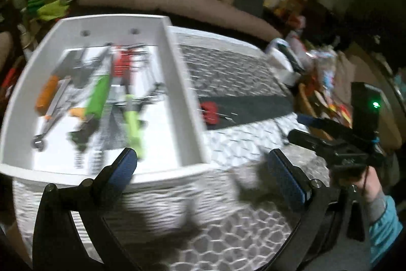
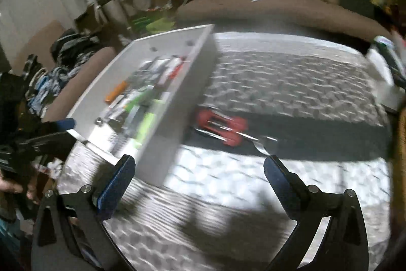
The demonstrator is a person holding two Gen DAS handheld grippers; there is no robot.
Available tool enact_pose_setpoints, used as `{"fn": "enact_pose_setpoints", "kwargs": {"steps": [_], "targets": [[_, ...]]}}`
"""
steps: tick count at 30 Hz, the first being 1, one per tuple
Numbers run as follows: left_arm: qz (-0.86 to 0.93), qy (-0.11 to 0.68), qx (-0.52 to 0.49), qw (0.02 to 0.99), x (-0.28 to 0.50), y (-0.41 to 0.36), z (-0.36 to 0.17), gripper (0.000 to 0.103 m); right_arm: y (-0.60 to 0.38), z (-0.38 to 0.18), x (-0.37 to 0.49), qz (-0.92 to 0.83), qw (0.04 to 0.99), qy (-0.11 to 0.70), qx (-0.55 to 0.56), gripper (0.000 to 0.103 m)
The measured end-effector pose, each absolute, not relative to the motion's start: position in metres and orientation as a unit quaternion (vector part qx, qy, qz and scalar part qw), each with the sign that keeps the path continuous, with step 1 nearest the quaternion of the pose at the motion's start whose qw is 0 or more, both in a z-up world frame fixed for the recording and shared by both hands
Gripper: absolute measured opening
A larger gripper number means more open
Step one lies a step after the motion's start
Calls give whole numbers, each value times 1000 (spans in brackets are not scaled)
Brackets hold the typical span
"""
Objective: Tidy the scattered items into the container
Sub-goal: 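Move the right tool to the red corkscrew and grasp it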
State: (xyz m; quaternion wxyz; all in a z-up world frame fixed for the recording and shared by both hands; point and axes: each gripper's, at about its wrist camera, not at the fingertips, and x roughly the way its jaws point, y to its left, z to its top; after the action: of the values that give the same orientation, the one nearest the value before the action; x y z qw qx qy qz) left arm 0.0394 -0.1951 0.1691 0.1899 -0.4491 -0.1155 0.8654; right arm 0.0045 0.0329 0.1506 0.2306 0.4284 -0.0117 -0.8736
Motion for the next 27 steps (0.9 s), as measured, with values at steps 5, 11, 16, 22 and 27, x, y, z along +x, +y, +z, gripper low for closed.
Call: {"fn": "enact_pose_setpoints", "kwargs": {"steps": [5,11,16,22,27], "targets": [[852,-114,-453,238,39,-133,161,103,89,141,24,-884,204,3,420,103],[837,-102,-477,248,18,-71,136,103,135,120,32,-889,180,3,421,103],[833,-106,-492,229,-18,-45,113,103,146,107,30,-890,191,-10,413,103],[818,-197,-459,285,9,-64,100,103,123,99,8,-882,260,53,390,103],[822,-244,-424,293,20,-100,102,103,81,91,-36,-855,335,94,384,103]]}}
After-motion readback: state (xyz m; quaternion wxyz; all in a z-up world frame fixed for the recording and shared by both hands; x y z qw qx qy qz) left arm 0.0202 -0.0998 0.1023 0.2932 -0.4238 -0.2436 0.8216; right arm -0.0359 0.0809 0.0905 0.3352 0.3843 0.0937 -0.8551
